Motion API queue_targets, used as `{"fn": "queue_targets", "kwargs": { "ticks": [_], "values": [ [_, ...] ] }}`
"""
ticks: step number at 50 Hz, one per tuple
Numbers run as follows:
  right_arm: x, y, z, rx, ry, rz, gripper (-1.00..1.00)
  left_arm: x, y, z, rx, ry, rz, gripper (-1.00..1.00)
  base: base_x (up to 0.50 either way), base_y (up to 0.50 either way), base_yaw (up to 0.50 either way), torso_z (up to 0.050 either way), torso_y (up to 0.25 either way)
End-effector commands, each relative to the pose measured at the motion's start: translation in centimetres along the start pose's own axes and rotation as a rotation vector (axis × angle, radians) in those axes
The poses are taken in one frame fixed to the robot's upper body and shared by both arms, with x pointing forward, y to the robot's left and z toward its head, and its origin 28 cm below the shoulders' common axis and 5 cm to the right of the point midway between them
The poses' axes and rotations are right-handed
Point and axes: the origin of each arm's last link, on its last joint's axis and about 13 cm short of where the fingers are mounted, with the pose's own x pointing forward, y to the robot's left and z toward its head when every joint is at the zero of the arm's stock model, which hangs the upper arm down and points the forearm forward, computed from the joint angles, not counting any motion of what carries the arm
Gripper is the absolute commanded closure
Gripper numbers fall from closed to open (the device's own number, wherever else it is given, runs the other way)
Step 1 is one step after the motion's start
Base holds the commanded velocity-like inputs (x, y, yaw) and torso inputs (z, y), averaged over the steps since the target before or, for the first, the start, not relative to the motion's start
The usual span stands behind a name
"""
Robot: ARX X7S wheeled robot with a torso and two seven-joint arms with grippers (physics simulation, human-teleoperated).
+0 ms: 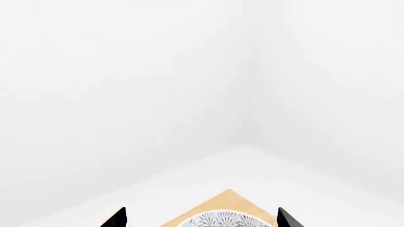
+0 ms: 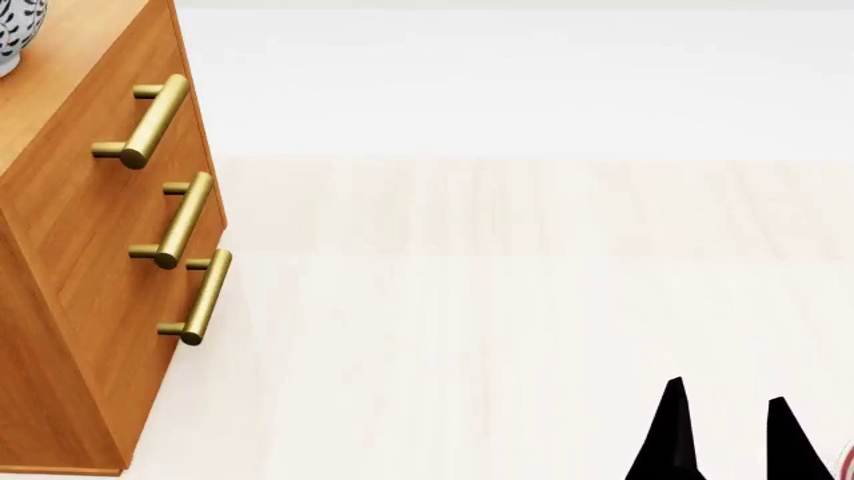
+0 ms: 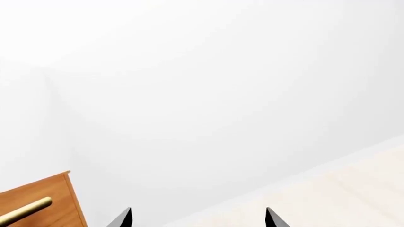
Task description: Put the bowl on top of the cabinet.
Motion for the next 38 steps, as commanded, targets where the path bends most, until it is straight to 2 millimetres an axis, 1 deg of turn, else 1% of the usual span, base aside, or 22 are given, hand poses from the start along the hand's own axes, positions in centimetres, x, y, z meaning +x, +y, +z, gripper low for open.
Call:
{"fn": "queue_targets", "kwargs": {
  "ticks": [1,10,15,19,23,26,29,33,38],
  "values": [
    [-0.1,0.0,0.1,-0.001,-0.004,0.001,-1.00,-2.6,-0.6,0.2,0.068,-0.141,-0.052,-1.00,0.00,0.00,0.00,0.000,0.000],
    [-0.1,0.1,0.1,-0.002,-0.005,0.004,-1.00,-4.5,-0.7,-0.1,0.096,-0.208,-0.111,-1.00,0.00,0.00,0.00,0.000,0.000],
    [-0.1,0.1,0.0,-0.003,-0.001,0.007,-1.00,-6.2,-0.8,-0.4,0.114,-0.259,-0.169,-1.00,0.00,0.00,0.00,0.000,0.000],
    [-0.1,0.1,0.0,-0.004,-0.002,0.006,-1.00,-6.7,-0.9,-0.6,0.122,-0.263,-0.196,-1.00,0.00,0.00,0.00,0.000,0.000],
    [0.0,0.0,0.0,0.000,-0.001,0.006,-1.00,-7.5,-0.7,-0.8,0.138,-0.276,-0.245,-1.00,0.00,0.00,0.00,0.000,0.000],
    [0.0,0.1,0.0,-0.002,0.001,0.007,-1.00,-8.7,-0.7,-1.0,0.157,-0.304,-0.296,-1.00,0.00,0.00,0.00,0.000,0.000],
    [0.0,0.1,0.0,-0.001,0.002,0.010,-1.00,-10.5,-0.4,-1.4,0.181,-0.369,-0.330,-1.00,0.00,0.00,0.00,0.000,0.000],
    [-0.1,0.1,0.1,0.002,-0.001,0.011,-1.00,-12.1,-0.3,-2.0,0.198,-0.400,-0.374,-1.00,0.00,0.00,0.00,0.000,0.000],
    [-0.3,0.1,0.2,0.006,-0.007,0.012,-1.00,-12.4,-0.5,-2.4,0.208,-0.405,-0.388,-1.00,0.00,0.00,0.00,0.000,0.000]
  ]
}}
